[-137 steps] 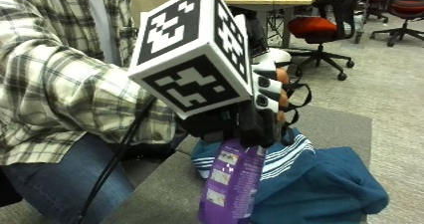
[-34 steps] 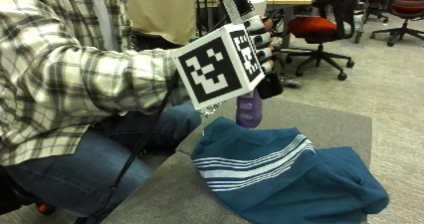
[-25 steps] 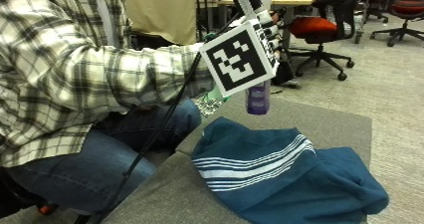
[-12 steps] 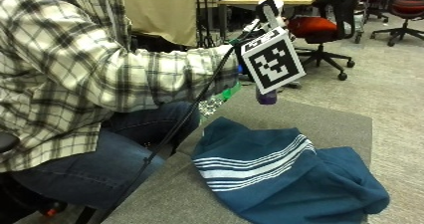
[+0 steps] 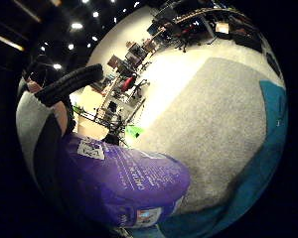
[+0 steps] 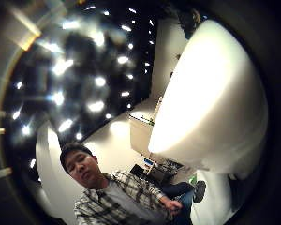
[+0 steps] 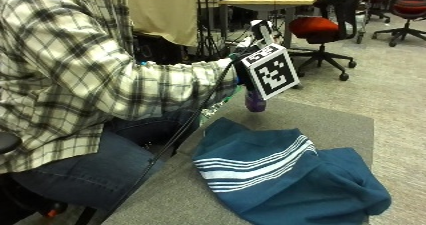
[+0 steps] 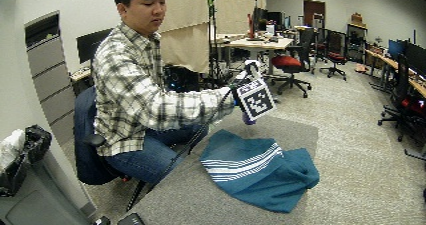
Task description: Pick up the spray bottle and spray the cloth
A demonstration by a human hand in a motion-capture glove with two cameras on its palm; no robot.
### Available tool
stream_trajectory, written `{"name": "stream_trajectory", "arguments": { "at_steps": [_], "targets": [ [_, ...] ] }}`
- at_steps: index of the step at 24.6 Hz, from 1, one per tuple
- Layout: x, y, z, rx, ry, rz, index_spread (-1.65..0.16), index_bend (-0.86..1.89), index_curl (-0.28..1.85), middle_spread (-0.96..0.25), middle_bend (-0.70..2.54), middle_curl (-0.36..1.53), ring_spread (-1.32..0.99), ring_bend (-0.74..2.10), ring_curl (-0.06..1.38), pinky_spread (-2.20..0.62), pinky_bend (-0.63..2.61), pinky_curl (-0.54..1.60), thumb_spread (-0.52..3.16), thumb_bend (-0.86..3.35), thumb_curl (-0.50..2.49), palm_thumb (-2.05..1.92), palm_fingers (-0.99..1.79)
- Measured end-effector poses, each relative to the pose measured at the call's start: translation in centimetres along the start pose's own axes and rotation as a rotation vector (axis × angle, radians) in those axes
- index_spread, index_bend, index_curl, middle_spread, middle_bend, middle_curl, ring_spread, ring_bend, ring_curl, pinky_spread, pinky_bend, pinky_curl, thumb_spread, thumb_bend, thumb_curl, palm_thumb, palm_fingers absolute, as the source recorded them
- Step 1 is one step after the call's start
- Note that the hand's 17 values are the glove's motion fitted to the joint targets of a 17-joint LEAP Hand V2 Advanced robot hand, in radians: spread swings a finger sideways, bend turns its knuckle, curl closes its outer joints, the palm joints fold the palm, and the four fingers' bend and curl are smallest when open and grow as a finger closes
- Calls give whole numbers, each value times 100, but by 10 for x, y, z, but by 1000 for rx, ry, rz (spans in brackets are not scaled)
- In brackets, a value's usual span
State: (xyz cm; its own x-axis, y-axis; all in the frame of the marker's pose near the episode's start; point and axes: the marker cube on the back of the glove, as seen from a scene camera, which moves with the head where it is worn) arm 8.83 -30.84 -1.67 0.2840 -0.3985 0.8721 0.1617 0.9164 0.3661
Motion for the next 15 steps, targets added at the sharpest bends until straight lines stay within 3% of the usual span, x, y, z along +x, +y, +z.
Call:
{"name": "stream_trajectory", "arguments": {
  "at_steps": [15],
  "targets": [
    [25,41,35,-48,-27,20,-29,16,53,-15,47,52,-20,52,47,-12,47,37,18,-3,81,108,119]
  ]
}}
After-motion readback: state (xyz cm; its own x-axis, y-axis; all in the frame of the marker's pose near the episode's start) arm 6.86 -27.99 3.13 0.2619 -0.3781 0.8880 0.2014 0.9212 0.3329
